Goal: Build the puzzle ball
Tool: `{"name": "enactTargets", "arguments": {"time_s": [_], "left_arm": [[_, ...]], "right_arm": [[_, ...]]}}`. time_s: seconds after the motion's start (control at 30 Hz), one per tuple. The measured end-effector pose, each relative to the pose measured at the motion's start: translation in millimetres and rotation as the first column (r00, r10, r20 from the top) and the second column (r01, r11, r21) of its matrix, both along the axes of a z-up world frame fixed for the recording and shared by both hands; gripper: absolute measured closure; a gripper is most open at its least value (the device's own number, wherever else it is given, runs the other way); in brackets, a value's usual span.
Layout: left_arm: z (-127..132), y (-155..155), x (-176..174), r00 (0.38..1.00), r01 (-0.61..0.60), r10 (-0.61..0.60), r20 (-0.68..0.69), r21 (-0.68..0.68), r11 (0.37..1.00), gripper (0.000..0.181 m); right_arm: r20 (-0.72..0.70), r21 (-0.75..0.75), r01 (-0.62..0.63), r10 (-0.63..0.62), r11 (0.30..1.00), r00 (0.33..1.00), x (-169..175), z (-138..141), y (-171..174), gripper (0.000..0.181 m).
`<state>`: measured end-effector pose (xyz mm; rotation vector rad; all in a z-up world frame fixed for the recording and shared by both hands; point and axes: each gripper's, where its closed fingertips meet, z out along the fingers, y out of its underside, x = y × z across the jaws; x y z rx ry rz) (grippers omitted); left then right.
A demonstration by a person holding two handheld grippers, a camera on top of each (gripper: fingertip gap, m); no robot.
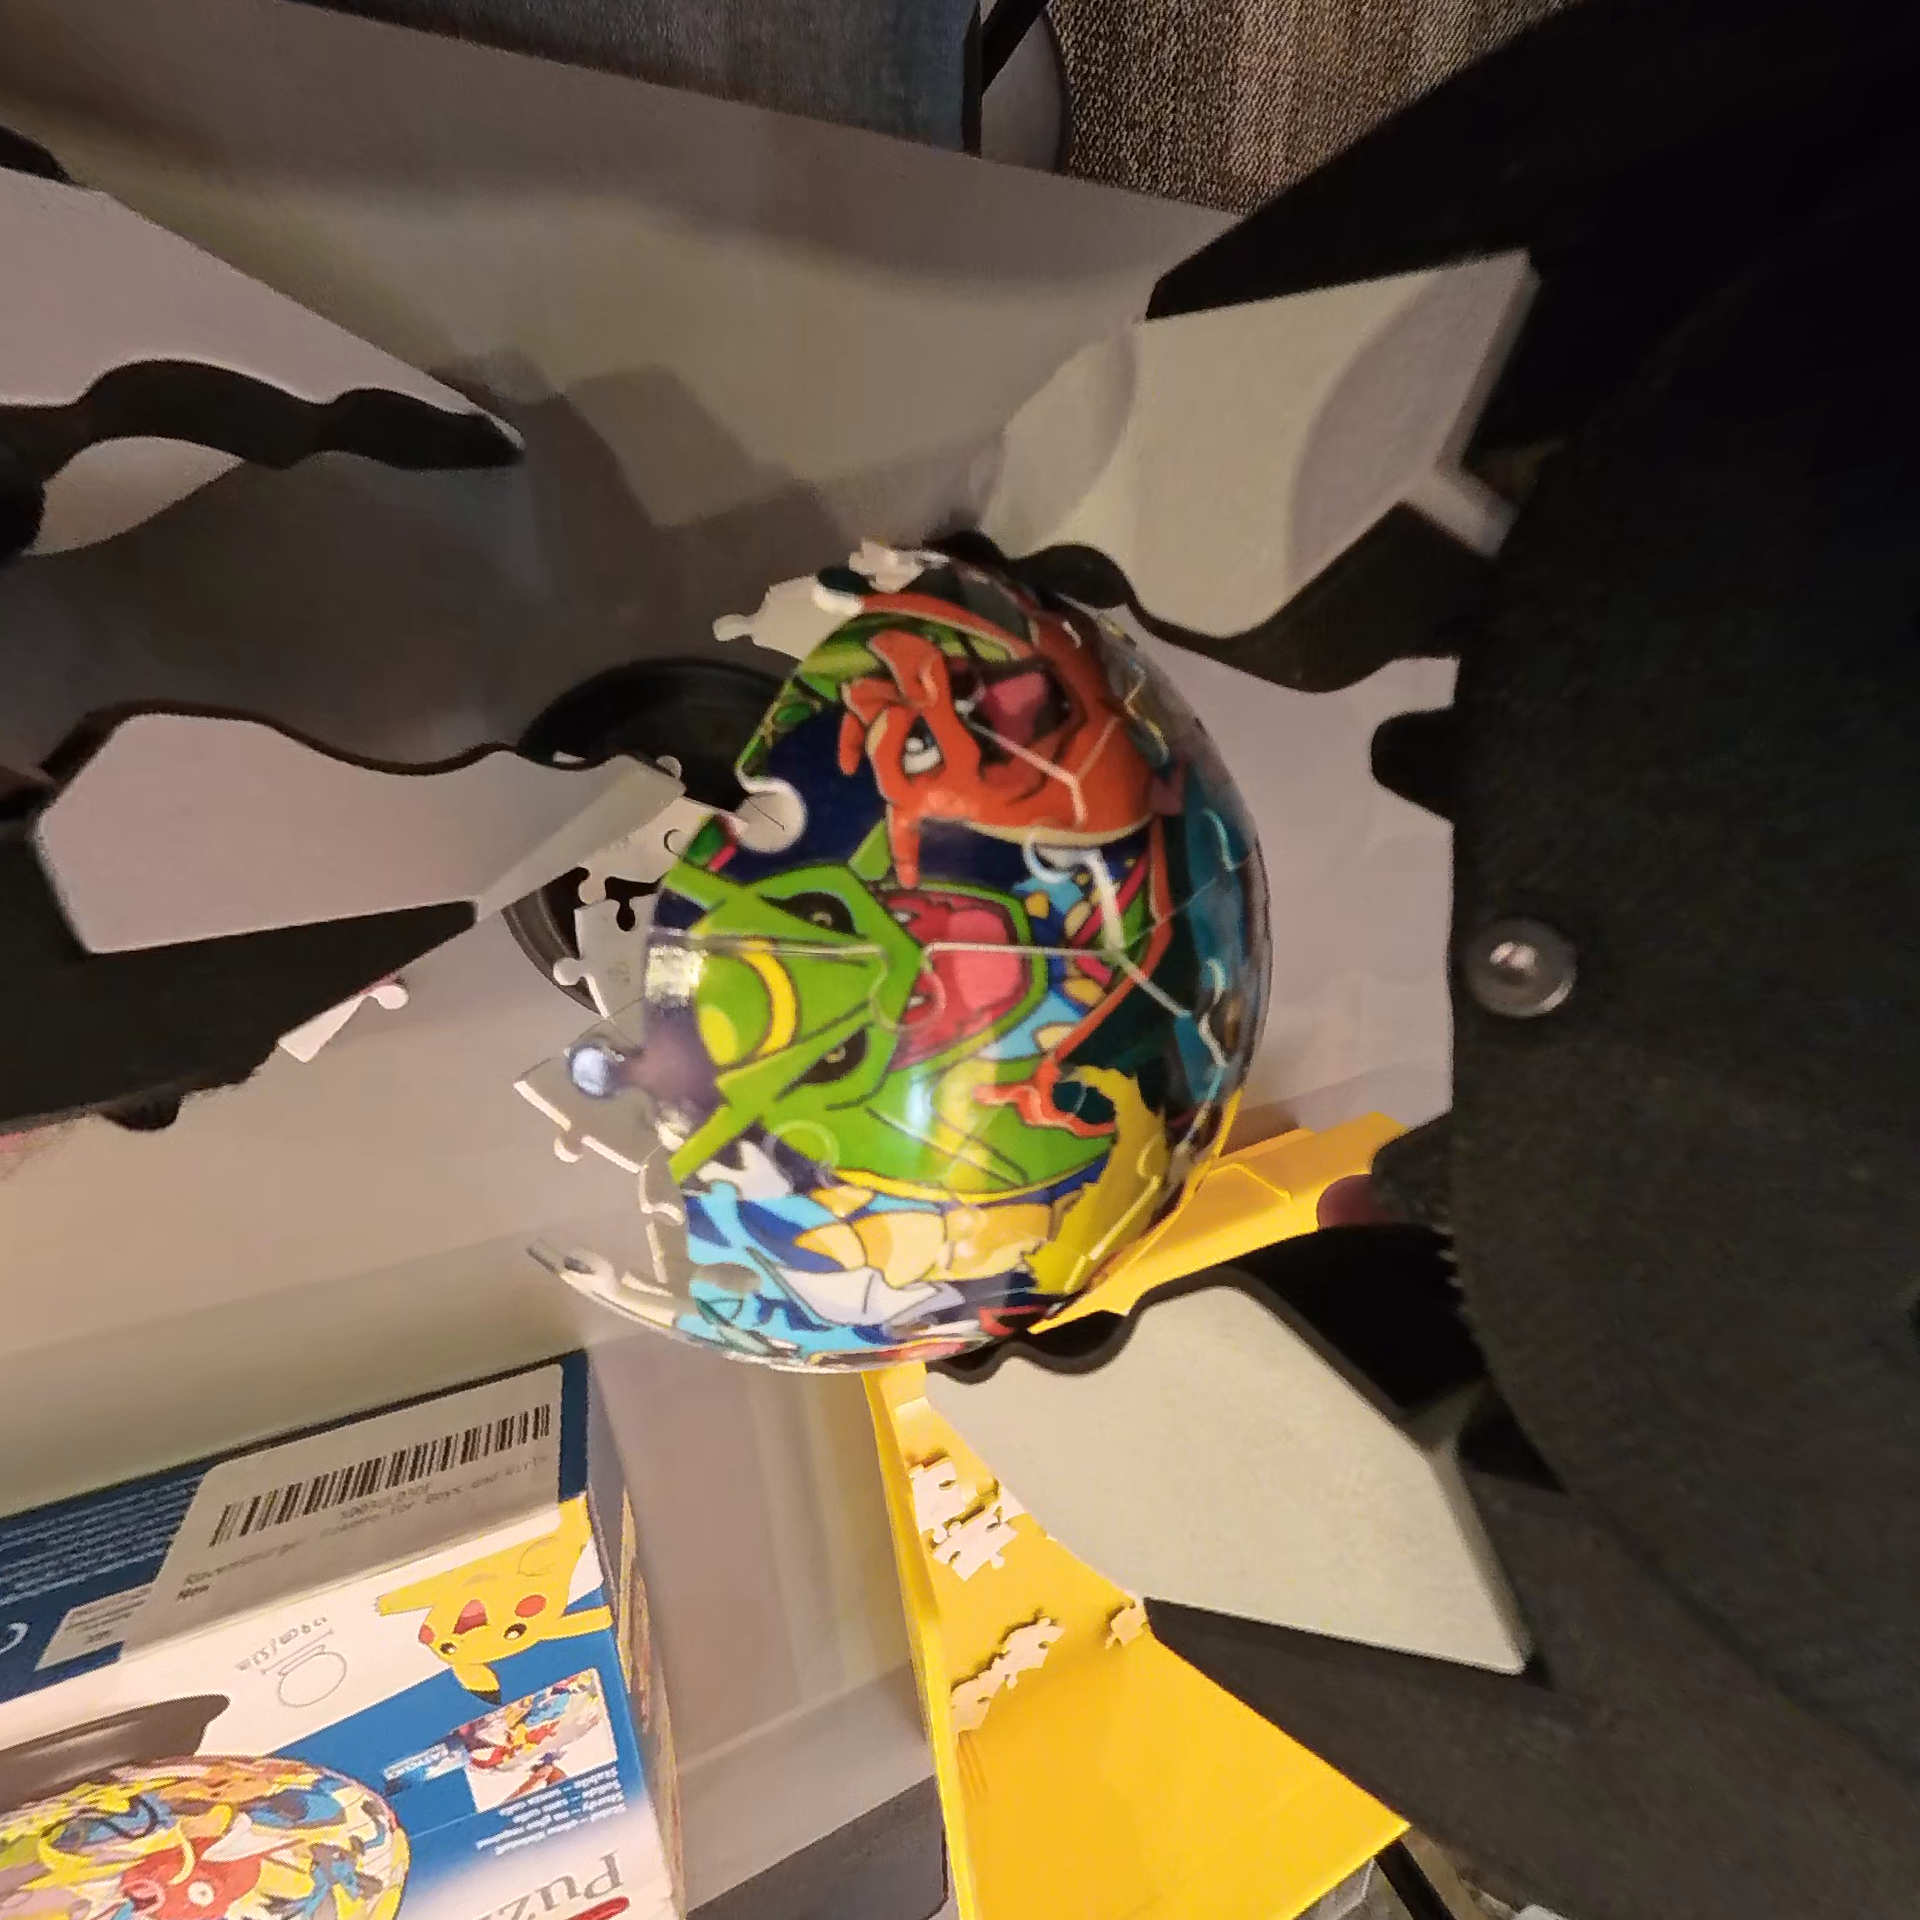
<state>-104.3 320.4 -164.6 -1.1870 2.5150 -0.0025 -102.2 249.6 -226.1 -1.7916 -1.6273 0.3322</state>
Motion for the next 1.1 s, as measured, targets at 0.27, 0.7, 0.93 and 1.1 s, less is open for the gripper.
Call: {"name": "enactTargets", "arguments": {"time_s": [0.27,0.7,0.93,1.1], "left_arm": [[-0.5,-0.9,1.4,1.000,0.007,-0.007,-0.008,0.002,1.000,0.048],[-1.0,-1.0,3.5,1.000,0.014,-0.014,-0.010,0.007,1.000,0.048],[-1.3,-1.5,4.2,1.000,0.016,-0.016,-0.011,0.008,1.000,0.048],[-1.5,-2.3,4.8,1.000,0.019,-0.019,-0.014,0.010,1.000,0.048]], "right_arm": [[-0.009,-0.026,0.005,-0.005,1.000,1.000,0.5,-1.1,1.7,0.120],[-0.007,-0.043,0.026,-0.026,0.999,1.000,9.7,-1.3,7.4,0.123],[-0.047,-0.048,0.027,-0.029,0.998,0.998,3.4,4.0,6.4,0.117],[-0.045,-0.067,0.025,-0.028,0.997,0.999,-2.9,-2.1,9.4,0.113]]}}
